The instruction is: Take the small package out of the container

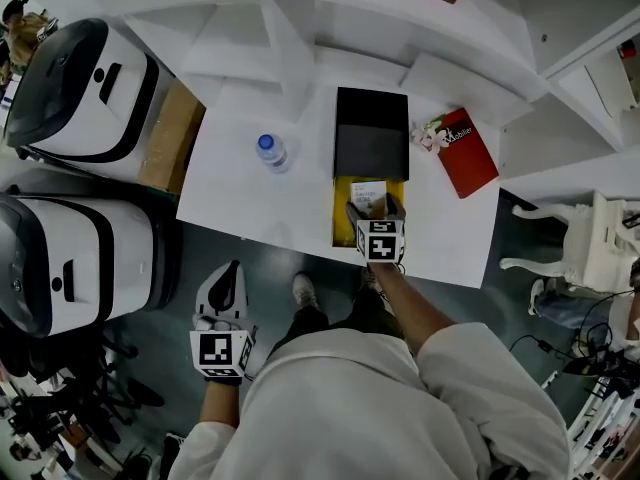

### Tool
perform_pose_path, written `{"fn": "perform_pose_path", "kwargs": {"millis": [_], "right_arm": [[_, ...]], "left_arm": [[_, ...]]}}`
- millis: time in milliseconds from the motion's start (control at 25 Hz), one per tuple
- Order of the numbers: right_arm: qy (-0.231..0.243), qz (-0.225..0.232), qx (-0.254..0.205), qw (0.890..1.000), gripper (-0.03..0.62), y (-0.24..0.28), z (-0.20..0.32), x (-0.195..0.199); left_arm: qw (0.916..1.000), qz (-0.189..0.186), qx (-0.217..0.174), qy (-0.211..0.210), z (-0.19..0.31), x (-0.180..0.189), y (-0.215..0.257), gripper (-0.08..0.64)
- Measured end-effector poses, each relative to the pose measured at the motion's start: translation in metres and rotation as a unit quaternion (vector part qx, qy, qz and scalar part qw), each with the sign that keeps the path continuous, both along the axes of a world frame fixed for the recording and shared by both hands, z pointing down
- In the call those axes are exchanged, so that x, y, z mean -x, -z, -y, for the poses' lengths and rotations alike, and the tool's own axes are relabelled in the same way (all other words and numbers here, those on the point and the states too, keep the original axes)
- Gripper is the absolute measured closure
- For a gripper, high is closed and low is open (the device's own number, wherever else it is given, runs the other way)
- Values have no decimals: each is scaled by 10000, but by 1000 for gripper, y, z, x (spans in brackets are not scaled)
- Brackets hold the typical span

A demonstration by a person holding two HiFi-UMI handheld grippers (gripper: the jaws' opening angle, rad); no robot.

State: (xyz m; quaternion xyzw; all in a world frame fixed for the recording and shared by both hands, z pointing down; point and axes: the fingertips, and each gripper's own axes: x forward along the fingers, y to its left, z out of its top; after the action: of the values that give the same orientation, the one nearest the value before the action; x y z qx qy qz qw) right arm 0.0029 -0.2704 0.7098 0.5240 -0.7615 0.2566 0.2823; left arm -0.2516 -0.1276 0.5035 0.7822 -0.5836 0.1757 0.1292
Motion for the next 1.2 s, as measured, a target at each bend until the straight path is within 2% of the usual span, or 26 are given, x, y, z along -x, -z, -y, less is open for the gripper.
{"fn": "perform_pose_path", "kwargs": {"millis": [440,800,1200], "right_arm": [[213,219,-1120,9932,173,89,2,-2],[344,368,-1949,9795,173,161,-5,-5],[414,451,-2573,9644,173,217,-15,-11]], "left_arm": [[9995,-54,-182,-259,6,-23,12,552],[9984,-106,-310,-467,12,-42,20,552],[9975,-117,-378,-592,13,-55,25,552]]}}
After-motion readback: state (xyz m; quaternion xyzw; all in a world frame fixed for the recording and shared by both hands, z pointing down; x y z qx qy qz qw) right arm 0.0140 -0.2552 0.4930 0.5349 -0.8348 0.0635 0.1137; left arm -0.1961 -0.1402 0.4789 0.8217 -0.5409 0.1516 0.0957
